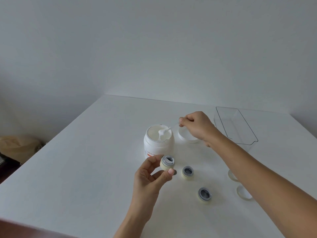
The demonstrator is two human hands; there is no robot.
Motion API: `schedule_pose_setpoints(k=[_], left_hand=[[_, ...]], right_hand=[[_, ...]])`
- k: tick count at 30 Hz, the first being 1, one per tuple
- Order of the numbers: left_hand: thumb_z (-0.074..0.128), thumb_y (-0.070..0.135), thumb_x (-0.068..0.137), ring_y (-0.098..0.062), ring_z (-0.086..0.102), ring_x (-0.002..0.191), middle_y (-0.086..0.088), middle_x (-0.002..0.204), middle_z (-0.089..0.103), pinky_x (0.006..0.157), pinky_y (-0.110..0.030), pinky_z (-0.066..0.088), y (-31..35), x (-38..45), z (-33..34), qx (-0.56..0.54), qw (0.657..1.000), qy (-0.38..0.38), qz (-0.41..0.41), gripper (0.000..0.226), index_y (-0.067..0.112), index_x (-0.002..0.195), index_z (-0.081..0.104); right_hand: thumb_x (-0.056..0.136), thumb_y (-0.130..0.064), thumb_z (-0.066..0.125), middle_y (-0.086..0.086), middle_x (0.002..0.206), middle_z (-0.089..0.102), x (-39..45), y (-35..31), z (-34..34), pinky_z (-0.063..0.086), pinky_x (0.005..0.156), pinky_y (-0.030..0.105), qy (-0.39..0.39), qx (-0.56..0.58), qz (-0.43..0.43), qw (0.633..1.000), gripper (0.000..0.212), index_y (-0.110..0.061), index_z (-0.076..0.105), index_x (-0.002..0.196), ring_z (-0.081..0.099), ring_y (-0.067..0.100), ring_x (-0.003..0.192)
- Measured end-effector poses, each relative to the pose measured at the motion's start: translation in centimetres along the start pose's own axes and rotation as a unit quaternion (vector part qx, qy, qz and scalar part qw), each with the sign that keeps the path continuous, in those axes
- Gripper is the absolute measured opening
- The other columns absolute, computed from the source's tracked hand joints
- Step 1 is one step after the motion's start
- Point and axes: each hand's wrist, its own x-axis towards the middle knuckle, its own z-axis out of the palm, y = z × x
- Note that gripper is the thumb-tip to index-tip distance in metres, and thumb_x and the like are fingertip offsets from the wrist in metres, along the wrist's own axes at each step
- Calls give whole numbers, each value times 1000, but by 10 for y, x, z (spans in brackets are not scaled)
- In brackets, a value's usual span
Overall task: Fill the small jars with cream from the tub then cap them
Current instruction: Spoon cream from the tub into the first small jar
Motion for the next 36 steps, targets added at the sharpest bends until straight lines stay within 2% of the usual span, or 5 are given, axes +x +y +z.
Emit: schedule_pose_setpoints(k=[10,16,19,29,36], left_hand=[[80,11,71,-23,76,84,-1,102,78,71,-22,57,-3,4,5,-6,1000,16,6,31,22,100,76],[78,9,73,-22,75,86,-2,105,77,74,-22,57,-4,3,4,-12,1000,-1,4,34,20,105,75],[78,8,72,-23,75,85,-2,103,77,74,-24,57,-5,3,3,-17,1000,3,-2,36,18,106,74],[78,13,72,-20,74,82,-4,100,77,73,-24,57,-6,1,2,-2,1000,6,-13,35,16,107,75],[81,24,70,-17,73,82,-6,92,77,73,-22,57,-3,-1,3,-8,1000,-11,-23,33,18,103,77]], right_hand=[[93,-31,57,-14,94,62,-31,15,-22,28,90,27,-61,160,37,984,28,-21,67,69,49,8,103],[93,-35,57,7,71,66,-61,30,-8,40,75,31,-40,78,27,996,31,-20,69,69,61,16,74],[94,-34,55,-12,37,42,-68,32,-5,28,61,27,-13,43,12,999,32,-18,69,70,42,1,44],[93,-31,57,-16,78,54,-81,27,-17,30,83,36,127,-7,-87,988,25,-23,68,73,44,-16,81],[89,-33,55,-5,86,45,-96,32,-2,27,79,34,257,-75,-281,922,23,-20,70,79,48,15,79]])
